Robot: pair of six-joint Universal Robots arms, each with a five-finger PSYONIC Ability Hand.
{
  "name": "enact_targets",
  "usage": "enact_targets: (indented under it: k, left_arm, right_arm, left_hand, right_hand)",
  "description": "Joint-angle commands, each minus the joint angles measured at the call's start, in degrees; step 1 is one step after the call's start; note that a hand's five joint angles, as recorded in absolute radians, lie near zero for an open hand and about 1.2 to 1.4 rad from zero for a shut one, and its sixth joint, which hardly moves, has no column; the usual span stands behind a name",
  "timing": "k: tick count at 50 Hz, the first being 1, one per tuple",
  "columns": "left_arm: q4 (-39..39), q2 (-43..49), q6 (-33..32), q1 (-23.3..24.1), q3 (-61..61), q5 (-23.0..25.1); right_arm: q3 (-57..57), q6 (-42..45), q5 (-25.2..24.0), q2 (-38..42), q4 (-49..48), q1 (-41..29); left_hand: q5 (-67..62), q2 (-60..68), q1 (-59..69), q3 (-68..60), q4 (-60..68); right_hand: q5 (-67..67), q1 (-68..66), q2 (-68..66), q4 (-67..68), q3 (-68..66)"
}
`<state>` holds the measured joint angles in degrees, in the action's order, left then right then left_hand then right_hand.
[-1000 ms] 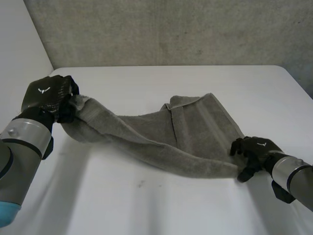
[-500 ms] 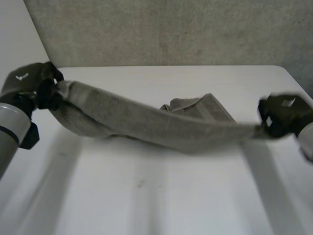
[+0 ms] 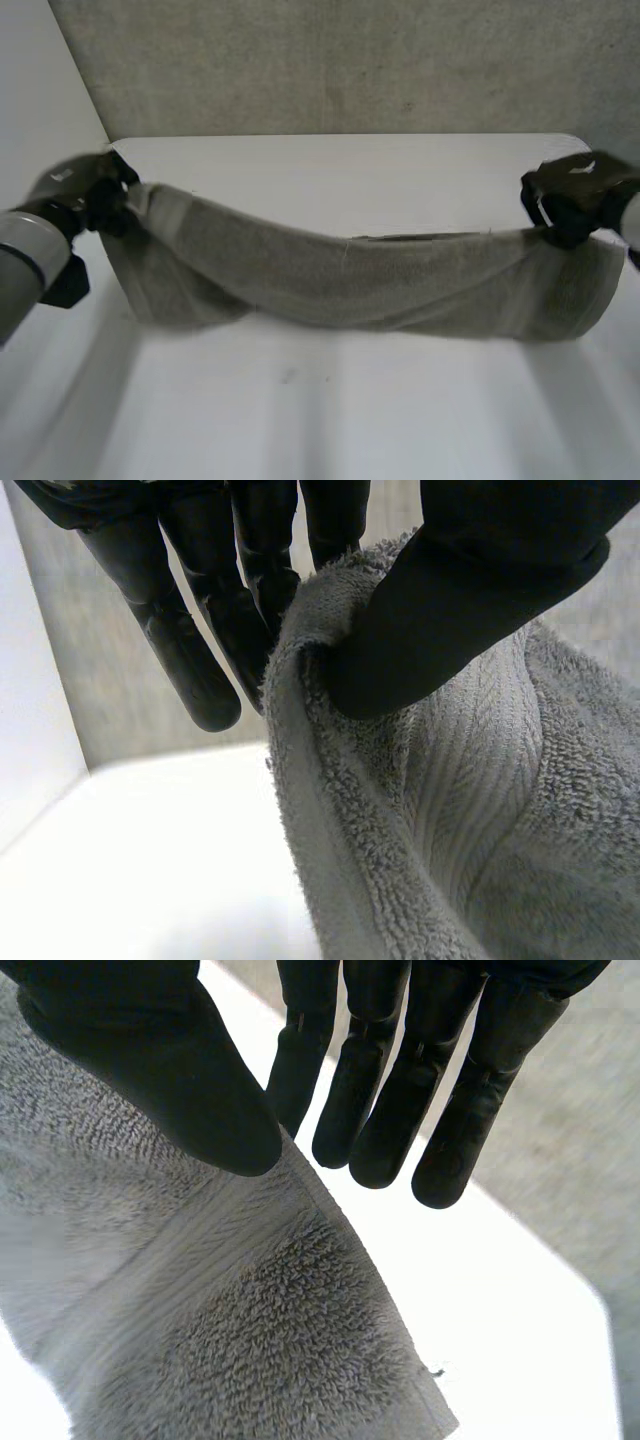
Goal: Fold the towel.
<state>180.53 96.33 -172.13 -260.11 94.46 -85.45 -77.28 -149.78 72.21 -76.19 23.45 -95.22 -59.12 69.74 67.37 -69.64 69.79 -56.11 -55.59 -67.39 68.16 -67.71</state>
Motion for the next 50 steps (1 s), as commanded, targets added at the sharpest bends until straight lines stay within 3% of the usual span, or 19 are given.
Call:
enact_targets:
  k: [1, 5, 7, 11, 15, 19, 24, 26, 36, 42, 44, 50]
  left_arm:
    - [0.26, 15.96, -0.48, 0.13, -12.6, 0.1]
    - [0.35, 20.82, -0.4, 0.39, -21.25, -0.07]
    - [0.53, 24.59, 0.39, 0.66, -31.92, 0.02]
    - [1.41, 26.54, 1.45, 1.01, -42.96, -0.07]
    - [6.57, 26.19, 5.91, 1.27, -53.39, -0.51]
    - [9.41, 23.81, 10.06, 1.36, -54.3, -0.6]
    - [10.02, 19.59, 15.86, 1.19, -48.41, -0.42]
    - [10.37, 17.58, 17.7, 0.49, -40.54, 0.28]
    - [13.87, 17.13, 17.62, -0.22, -16.72, 3.08]
    - [20.03, 20.47, 17.36, -3.03, -5.45, 5.38]
    - [20.39, 20.91, 17.18, -3.29, -4.13, 5.55]
    - [20.13, 20.39, 14.47, -3.82, -1.74, 5.55]
  right_arm:
    - [11.51, 0.19, 6.36, 14.56, -3.75, -4.44]
    - [18.44, -0.42, 8.55, 18.34, -6.99, -4.71]
    - [22.87, -0.51, 10.14, 19.68, -9.47, -5.06]
    - [34.97, -1.12, 16.02, 19.68, -21.21, -7.16]
    - [37.02, -2.27, 16.91, 15.99, -28.81, -9.1]
    - [32.12, -3.41, 15.07, 9.76, -34.42, -10.07]
    - [22.91, -3.59, 13.05, 6.07, -34.17, -10.59]
    - [18.83, -3.67, 12.69, 5.18, -34.26, -10.86]
    - [-8.91, -3.67, 9.27, 2.45, -34.43, -10.15]
    - [-16.85, -3.94, 5.75, 4.12, -35.05, -9.89]
    - [-19.22, -3.94, 3.47, 8.93, -34.79, -9.81]
    - [-20.46, -4.2, 2.67, 11.06, -34.7, -9.01]
  left_hand:
    - [-10.88, 10.26, 12.63, -10.36, 10.21]
    - [-10.88, 10.26, 12.63, -10.36, 10.21]
    - [-10.88, 10.26, 12.63, -10.36, 10.21]
    - [-10.88, 10.26, 12.63, -10.36, 10.21]
    - [-10.88, 10.26, 12.63, -10.36, 10.21]
    - [-10.88, 10.26, 12.63, -10.36, 10.21]
    - [-10.88, 10.26, 12.63, -10.36, 10.21]
    - [-10.88, 10.26, 12.63, -10.36, 10.21]
    - [-10.88, 10.26, 12.63, -10.36, 10.21]
    - [-10.88, 10.26, 12.63, -10.36, 10.21]
    - [-10.88, 10.26, 12.63, -10.36, 10.21]
    - [-10.88, 10.26, 12.63, -10.36, 10.21]
  right_hand:
    - [-13.89, -24.41, -12.61, 11.84, -12.29]
    - [-13.89, -24.41, -12.61, 11.84, -12.29]
    - [-13.89, -24.41, -12.61, 11.84, -12.29]
    - [-13.89, -24.41, -12.61, 11.84, -12.29]
    - [-13.89, -24.41, -12.61, 11.84, -12.29]
    - [-13.89, -24.41, -12.61, 11.84, -12.29]
    - [-13.89, -24.41, -12.61, 11.84, -12.29]
    - [-13.89, -24.41, -12.61, 11.84, -12.29]
    - [-13.89, -24.41, -12.61, 11.84, -12.29]
    - [-13.89, -24.41, -12.61, 11.84, -12.29]
    - [-13.89, -24.41, -12.61, 11.84, -12.29]
    - [-13.89, -24.41, -12.61, 11.84, -12.29]
